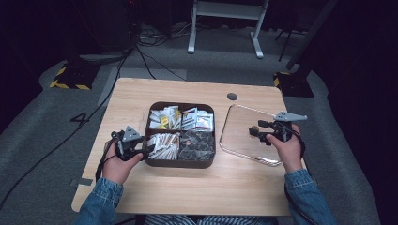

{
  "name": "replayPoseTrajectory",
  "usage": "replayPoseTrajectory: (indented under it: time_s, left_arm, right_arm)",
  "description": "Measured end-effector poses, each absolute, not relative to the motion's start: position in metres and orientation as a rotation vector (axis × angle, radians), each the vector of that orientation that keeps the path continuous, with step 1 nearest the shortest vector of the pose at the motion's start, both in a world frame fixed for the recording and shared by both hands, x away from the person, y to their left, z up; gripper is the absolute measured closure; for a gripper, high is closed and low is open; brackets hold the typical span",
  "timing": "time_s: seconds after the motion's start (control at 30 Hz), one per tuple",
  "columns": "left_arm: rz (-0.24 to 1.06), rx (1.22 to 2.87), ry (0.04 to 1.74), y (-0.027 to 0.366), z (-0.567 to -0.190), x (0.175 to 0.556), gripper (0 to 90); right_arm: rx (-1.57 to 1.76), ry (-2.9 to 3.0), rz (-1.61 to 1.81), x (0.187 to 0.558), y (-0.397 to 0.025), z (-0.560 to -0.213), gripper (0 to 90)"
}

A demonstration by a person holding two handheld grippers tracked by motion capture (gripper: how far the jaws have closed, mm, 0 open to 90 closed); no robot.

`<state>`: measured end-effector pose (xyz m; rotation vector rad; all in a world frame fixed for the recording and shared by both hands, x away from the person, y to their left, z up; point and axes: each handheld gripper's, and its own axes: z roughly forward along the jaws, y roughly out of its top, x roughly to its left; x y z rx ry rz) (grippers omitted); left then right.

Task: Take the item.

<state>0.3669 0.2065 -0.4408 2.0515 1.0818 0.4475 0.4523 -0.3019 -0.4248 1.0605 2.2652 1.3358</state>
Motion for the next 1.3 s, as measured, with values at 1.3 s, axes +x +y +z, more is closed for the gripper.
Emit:
replayPoseTrajectory:
  time_s: [1.3]
  left_arm:
    - [0.437, 2.150, 1.144, 0.189, -0.457, 0.393, 66.4]
  right_arm:
    - [1.042, 2.260, 1.337, 0.436, -0.306, -0.429, 35.7]
